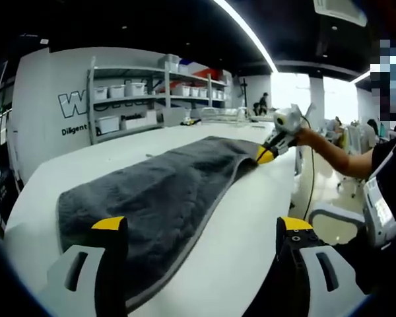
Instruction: Open the folded towel by lifting each exposed corner and separating the folded layers until the towel lies flat within the target outline without major curled edges
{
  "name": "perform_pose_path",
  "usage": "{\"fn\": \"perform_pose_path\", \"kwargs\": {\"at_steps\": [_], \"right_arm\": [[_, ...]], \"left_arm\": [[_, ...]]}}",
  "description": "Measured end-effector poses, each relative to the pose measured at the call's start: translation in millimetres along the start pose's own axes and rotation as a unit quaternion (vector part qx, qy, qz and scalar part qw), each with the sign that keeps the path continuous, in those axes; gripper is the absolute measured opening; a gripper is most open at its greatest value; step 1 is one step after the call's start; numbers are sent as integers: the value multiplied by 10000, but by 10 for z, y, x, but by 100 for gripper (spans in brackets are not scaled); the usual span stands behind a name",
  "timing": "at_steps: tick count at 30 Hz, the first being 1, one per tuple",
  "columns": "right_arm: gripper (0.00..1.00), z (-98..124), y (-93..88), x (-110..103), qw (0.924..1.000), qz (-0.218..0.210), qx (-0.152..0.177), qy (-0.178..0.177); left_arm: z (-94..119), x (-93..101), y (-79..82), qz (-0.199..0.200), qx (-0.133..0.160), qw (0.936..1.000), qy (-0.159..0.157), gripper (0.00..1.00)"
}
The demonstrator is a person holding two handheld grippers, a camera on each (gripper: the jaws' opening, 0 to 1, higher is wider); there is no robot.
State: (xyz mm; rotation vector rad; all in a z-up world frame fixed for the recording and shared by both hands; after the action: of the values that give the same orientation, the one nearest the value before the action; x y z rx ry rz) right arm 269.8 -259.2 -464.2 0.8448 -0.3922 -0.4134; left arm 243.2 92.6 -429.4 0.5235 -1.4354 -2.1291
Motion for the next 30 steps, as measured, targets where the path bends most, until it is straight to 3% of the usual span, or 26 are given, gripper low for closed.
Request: {"fn": "perform_pose_path", "kwargs": {"at_steps": [9, 15, 18, 22, 26, 30], "right_arm": [[0, 46, -64, -15, 9996, -222, 40, 154], [13, 125, -47, -70, 9979, -482, 303, 314], [25, 227, -10, -32, 9970, -614, 467, -84], [43, 311, -40, -27, 9957, -758, 450, -277], [66, 394, -166, 29, 9927, -934, 290, -708], [78, 475, -271, 68, 9884, -1163, 356, -915]], "left_arm": [[4, 26, 34, -4, 47, 10000, -10, 90], [-34, 64, 52, 3, 64, 10000, -70, 90], [-75, 68, 97, 18, 119, 9999, -98, 90], [-151, 73, 157, 42, 170, 9997, -144, 89], [-262, 125, 215, 60, 219, 9994, -255, 88], [-398, 173, 214, -5, 124, 9994, -319, 84]]}}
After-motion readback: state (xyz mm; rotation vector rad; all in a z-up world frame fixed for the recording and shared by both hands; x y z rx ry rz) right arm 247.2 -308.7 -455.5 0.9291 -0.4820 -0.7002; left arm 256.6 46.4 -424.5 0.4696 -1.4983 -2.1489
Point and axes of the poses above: the point that each gripper's makers call its tool centre point, and the gripper's own axes: z roughly backward along the fingers, x roughly to its right, y roughly out of its top, the point moved 5 cm from there along z, roughly backward along the fingers, and after that the axes turned 3 degrees about -x, right-handed, at the moved point
